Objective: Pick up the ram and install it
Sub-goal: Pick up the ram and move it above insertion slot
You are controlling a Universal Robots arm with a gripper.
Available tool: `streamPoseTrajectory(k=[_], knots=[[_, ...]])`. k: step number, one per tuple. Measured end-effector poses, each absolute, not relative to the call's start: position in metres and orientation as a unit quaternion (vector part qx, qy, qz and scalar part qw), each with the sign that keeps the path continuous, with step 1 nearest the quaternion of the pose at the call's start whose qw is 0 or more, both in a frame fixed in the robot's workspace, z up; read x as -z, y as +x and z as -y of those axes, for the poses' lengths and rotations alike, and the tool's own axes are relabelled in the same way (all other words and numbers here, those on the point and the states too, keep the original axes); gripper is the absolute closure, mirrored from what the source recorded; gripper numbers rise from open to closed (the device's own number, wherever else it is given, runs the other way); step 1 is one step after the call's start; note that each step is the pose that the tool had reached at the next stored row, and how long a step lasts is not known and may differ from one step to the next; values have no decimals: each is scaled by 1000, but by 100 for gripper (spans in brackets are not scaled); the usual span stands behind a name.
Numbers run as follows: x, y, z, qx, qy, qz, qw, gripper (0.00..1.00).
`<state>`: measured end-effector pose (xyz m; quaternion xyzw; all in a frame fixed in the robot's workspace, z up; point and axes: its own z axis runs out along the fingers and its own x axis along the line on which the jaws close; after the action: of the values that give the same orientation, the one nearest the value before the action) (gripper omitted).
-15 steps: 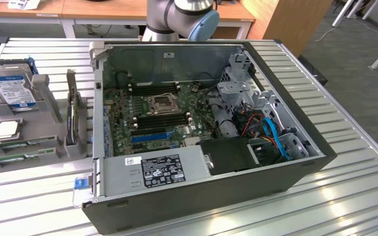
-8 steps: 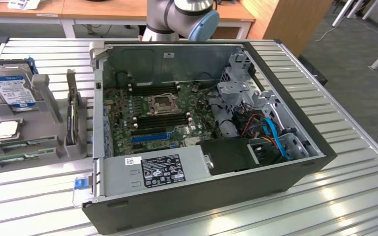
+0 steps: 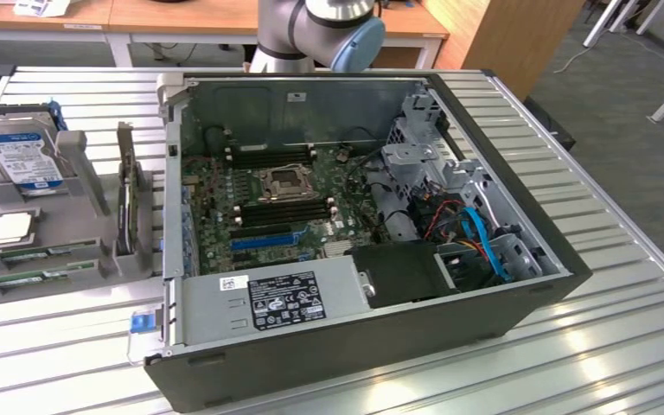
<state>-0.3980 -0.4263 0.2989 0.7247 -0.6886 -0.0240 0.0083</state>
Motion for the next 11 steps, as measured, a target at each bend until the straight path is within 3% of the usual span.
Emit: streamPoseTrajectory(k=[11], knots=[[-283, -398, 426, 24, 725, 689, 8, 76]])
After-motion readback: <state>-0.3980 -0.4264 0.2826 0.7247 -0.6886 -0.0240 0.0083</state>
